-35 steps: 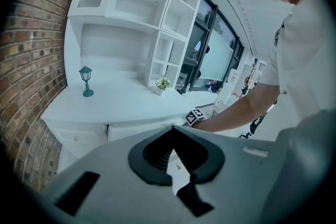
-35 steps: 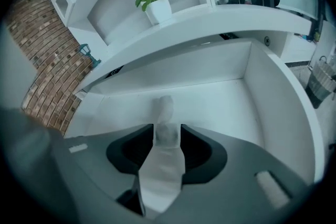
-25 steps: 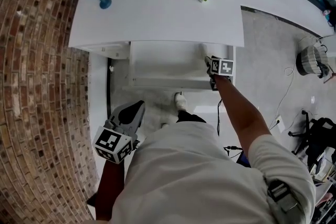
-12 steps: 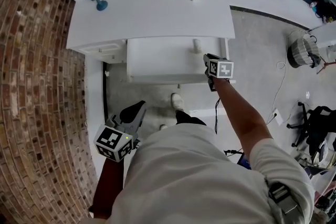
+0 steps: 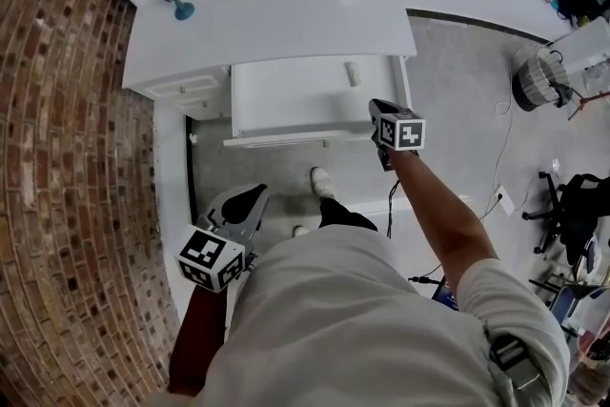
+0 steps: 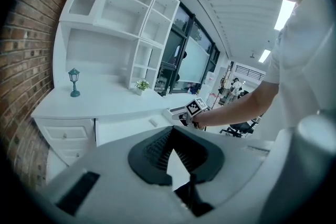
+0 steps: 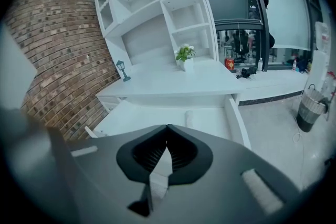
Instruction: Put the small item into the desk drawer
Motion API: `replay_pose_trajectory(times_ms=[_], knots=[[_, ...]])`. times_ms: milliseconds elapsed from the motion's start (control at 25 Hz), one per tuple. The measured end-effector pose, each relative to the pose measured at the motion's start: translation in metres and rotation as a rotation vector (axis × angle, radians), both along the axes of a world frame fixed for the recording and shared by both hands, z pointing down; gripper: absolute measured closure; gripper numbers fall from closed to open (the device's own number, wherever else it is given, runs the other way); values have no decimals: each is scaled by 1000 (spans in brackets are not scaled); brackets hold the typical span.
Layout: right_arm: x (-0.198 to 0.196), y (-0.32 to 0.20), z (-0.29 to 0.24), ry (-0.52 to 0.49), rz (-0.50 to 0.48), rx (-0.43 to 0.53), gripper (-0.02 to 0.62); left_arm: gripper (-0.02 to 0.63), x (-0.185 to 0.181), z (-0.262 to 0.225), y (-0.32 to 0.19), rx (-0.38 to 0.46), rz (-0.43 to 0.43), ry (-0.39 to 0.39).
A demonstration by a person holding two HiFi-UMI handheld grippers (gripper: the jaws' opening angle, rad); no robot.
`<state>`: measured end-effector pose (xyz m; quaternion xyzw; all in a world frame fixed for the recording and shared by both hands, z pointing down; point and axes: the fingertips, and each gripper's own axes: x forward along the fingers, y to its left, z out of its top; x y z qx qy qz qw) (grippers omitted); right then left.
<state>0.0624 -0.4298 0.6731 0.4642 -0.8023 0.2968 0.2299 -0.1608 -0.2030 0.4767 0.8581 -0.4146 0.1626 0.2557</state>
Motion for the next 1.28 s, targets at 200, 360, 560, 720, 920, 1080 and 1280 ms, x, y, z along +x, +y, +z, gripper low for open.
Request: replay_pose_trajectory(times_ms=[200,360,560,720,920,1080,1280], knots=[[-6,37,-19,-19,-27,34,584,600,1,1,26,11,16,10],[-8,70,-30,-22,-54,47,583,601,2,3,48,17,24,20],[-14,115,-47,-42,-109,63,583,601,4,8,73,12,30,32],[-19,150,-57,-48,-161,64,583,601,5,11,89,16,28,39],[-27,186,-77,-73,-218,79,583,601,6,12,104,23,23,43],[-32,208,-93,-89,-255,92,583,601,7,11,115,29,23,43],[-34,229,-108,-98,-281,121,583,601,7,12,128,33,16,43]])
